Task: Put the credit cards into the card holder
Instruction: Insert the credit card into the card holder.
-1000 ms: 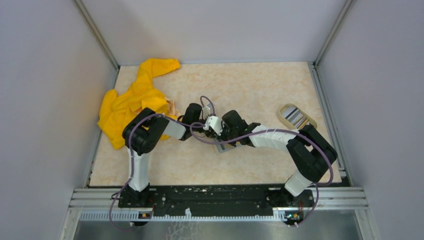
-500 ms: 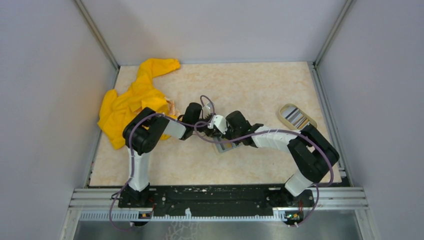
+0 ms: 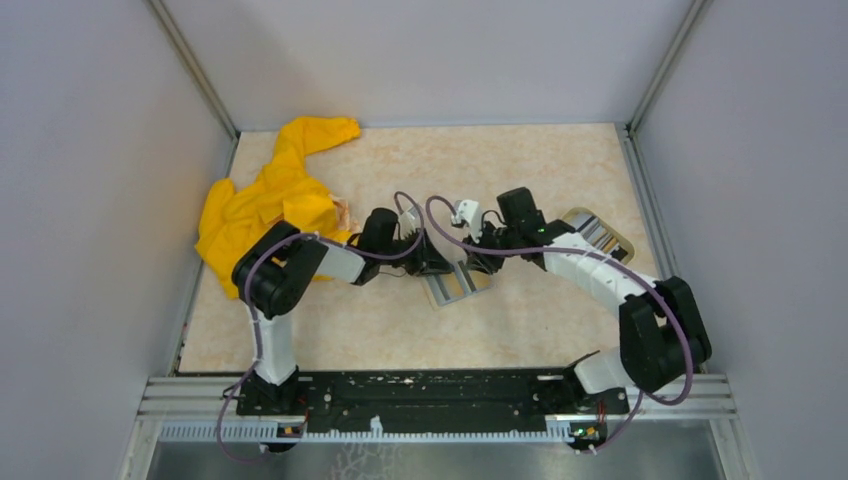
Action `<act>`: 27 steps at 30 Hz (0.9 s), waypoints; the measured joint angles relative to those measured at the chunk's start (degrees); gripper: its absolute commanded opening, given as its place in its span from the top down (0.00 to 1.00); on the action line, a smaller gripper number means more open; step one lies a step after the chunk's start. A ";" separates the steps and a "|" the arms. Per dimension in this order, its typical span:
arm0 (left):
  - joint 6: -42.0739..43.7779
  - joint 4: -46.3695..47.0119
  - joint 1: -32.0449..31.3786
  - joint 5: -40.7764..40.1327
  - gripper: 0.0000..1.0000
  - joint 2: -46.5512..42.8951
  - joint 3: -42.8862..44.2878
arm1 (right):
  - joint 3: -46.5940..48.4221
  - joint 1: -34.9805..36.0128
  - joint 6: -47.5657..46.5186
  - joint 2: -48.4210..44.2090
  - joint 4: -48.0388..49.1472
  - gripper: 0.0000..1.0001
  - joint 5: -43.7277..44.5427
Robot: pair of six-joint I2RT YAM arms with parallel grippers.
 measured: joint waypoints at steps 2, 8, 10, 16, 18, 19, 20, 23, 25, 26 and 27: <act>1.29 0.00 0.00 -1.16 0.71 -3.30 -2.16 | 0.68 -2.54 -0.83 -0.90 -2.03 0.62 -4.90; 8.39 -0.48 0.02 -4.83 0.70 -19.30 -7.61 | 0.76 -4.35 -1.27 -0.44 -6.51 0.57 -14.78; 12.22 -1.38 0.09 -6.99 0.58 -26.97 -9.20 | 0.76 -5.07 -0.72 1.05 -7.04 0.57 -16.50; 21.24 -3.63 0.28 -17.86 0.01 -49.77 -17.84 | 0.76 -9.46 2.75 6.75 -7.39 0.57 -16.17; 22.18 -3.41 0.33 -22.16 0.01 -55.01 -22.25 | 0.79 -10.34 3.72 7.65 -7.56 0.57 -15.19; 22.21 -3.43 0.37 -23.74 0.01 -56.76 -24.37 | 0.81 -10.69 4.13 8.02 -7.63 0.57 -14.73; 22.01 -3.43 0.39 -25.05 0.01 -57.99 -26.40 | 0.83 -10.82 4.39 8.28 -7.67 0.57 -14.43; 19.89 -2.19 0.46 -26.32 0.01 -59.60 -33.11 | 1.62 -10.95 5.68 9.92 -8.02 0.57 -13.33; 17.40 -0.52 0.61 -25.70 0.02 -59.04 -36.44 | 2.29 -10.95 6.45 11.23 -7.98 0.57 -12.50; 15.91 0.42 0.63 -25.27 0.02 -58.40 -37.68 | 2.49 -10.95 6.93 11.72 -7.91 0.57 -11.96; 14.45 1.55 0.63 -24.74 0.02 -57.48 -38.71 | 2.64 -10.95 7.41 12.02 -7.96 0.57 -11.30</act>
